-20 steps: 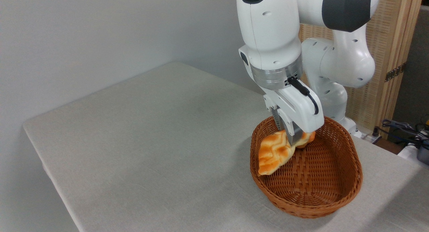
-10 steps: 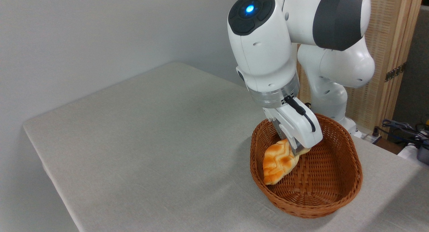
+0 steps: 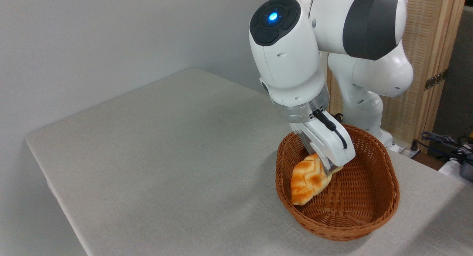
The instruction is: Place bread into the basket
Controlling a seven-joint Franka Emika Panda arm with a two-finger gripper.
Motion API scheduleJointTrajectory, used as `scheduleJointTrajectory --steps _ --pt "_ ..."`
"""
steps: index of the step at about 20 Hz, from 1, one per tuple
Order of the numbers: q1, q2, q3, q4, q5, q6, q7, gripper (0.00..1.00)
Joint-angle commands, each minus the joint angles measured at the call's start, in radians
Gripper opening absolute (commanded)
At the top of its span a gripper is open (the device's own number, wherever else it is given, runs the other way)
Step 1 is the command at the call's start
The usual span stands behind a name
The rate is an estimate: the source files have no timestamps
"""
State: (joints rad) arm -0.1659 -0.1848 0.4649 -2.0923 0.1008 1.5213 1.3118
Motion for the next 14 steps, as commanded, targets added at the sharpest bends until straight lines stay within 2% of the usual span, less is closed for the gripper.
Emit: scheduleJointTrajectory --steps 1,6,10,14 --pt "-0.017 -0.001 0.015 0.003 0.017 -0.013 0.017 1.00" --pt "-0.017 -0.004 0.006 0.014 0.016 -0.015 0.015 1.00" --pt "-0.015 -0.007 -0.064 0.150 -0.019 -0.085 0.004 1.00" --pt "0.014 0.008 -0.118 0.308 -0.197 -0.079 -0.057 1.00"
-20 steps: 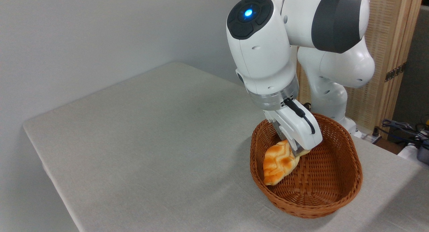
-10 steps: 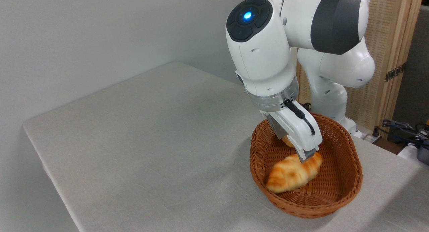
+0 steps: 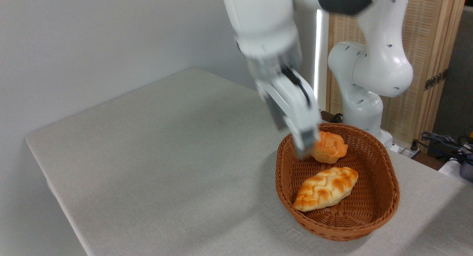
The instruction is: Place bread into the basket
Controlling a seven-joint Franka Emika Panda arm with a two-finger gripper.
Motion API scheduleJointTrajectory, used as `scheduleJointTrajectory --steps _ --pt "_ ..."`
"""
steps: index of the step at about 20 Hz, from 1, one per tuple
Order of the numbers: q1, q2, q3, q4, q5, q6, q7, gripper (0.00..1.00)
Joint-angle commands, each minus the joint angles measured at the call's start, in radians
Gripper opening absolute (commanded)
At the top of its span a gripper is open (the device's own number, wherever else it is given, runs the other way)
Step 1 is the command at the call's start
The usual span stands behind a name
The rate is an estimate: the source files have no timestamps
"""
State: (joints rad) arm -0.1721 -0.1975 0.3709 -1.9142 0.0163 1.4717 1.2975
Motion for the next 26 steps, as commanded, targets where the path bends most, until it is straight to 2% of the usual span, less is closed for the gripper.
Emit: scheduleJointTrajectory --steps 1,4,6,8,10,12,14,17,20,26 --pt "0.032 0.035 -0.039 0.174 -0.145 -0.027 -0.064 1.00" --pt "0.048 0.096 -0.108 0.312 -0.179 -0.005 -0.148 1.00" --pt "0.068 0.142 -0.171 0.374 -0.179 0.022 -0.284 1.00" --pt "0.092 0.156 -0.230 0.377 -0.170 0.048 -0.435 1.00" --pt "0.108 0.156 -0.276 0.368 -0.167 0.055 -0.506 1.00" --pt "0.115 0.161 -0.314 0.365 -0.145 0.062 -0.517 1.00" --pt "0.115 0.165 -0.360 0.344 -0.093 0.106 -0.570 1.00" --pt "0.115 0.162 -0.365 0.323 -0.082 0.128 -0.558 1.00" --pt "0.115 0.158 -0.365 0.308 -0.032 0.148 -0.557 1.00" --pt "0.115 0.156 -0.356 0.285 -0.030 0.125 -0.557 1.00"
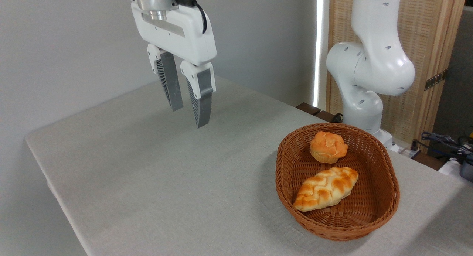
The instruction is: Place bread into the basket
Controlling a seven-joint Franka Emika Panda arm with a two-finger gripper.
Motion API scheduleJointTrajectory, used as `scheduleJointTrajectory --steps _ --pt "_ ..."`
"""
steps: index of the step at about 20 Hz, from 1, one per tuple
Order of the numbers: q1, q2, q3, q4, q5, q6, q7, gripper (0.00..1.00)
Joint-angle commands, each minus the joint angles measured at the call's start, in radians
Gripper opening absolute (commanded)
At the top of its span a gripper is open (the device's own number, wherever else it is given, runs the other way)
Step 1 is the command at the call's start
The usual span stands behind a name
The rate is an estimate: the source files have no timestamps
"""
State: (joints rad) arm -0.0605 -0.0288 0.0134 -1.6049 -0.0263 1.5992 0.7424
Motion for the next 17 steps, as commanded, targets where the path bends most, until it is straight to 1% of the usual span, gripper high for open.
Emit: scheduleJointTrajectory --steps 1,7,17 --pt "0.004 -0.013 0.002 -0.026 0.012 -0.007 -0.001 1.00" --pt "0.004 -0.013 0.014 -0.029 0.012 -0.015 0.000 1.00" --pt "0.004 -0.013 0.014 -0.029 0.014 -0.013 -0.001 1.00"
